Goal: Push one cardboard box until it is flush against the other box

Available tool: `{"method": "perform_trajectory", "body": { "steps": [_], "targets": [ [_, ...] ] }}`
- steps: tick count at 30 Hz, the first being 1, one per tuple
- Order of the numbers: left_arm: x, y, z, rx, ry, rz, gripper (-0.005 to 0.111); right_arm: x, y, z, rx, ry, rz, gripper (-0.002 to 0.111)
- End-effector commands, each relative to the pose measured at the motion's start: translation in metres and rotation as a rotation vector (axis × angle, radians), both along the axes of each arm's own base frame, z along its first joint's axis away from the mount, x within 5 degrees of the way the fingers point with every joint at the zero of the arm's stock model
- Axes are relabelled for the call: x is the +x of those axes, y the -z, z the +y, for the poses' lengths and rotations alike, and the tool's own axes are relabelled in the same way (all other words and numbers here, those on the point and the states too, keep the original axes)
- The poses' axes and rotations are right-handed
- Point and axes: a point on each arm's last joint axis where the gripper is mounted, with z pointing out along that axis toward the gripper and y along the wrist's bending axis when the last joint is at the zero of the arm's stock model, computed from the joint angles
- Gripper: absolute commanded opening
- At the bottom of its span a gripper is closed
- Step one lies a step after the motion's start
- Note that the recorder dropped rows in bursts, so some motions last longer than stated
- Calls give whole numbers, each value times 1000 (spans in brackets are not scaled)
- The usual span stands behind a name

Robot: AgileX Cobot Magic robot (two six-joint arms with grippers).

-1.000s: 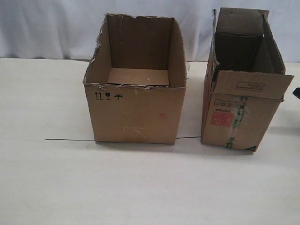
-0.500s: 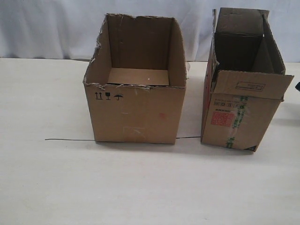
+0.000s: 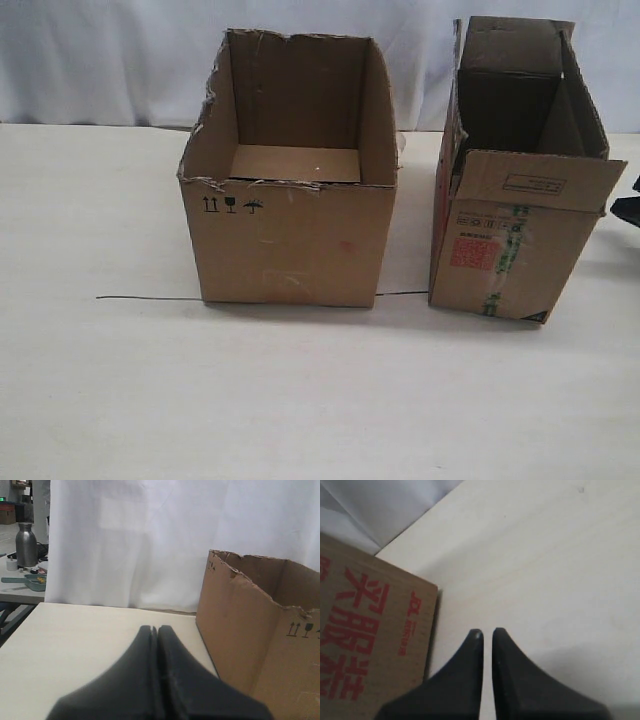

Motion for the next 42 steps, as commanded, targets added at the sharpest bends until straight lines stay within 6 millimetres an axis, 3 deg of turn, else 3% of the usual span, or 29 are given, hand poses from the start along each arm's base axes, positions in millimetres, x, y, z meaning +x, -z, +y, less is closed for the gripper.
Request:
{"method": "perform_trajectory", "body": {
  "steps": [1, 11, 27, 35, 42],
  "targets": [
    [0, 0, 0, -3, 5, -7, 0, -4, 3, 6, 49, -77, 19, 5],
    [0, 0, 0, -3, 5, -2, 0, -6, 23, 19, 295, -129, -29, 5],
    [0, 0, 0, -3, 5, -2, 0, 12, 29, 87, 254, -240, 8, 5],
    [0, 0, 0, -3, 5, -2, 0, 20, 30, 98, 272, -229, 19, 5],
    [0, 0, 0, -3, 5, -5, 0, 24, 44, 109, 338, -160, 30, 5]
  ]
}}
